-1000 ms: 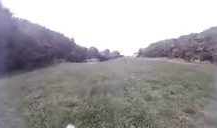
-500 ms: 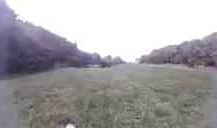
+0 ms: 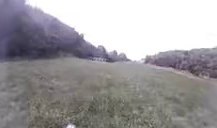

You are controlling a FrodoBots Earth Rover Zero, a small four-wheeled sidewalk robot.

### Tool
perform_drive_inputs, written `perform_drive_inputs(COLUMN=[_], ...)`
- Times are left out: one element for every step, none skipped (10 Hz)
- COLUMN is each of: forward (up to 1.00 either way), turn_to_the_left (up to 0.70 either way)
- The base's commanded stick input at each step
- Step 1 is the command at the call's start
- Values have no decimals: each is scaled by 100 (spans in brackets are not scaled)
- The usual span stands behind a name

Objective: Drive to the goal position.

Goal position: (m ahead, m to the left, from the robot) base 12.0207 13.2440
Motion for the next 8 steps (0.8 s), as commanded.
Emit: perform_drive_inputs(forward=[70,70,70,70,70,70,70,70], turn_to_the_left=[0,0,0,0,0,0,0,0])
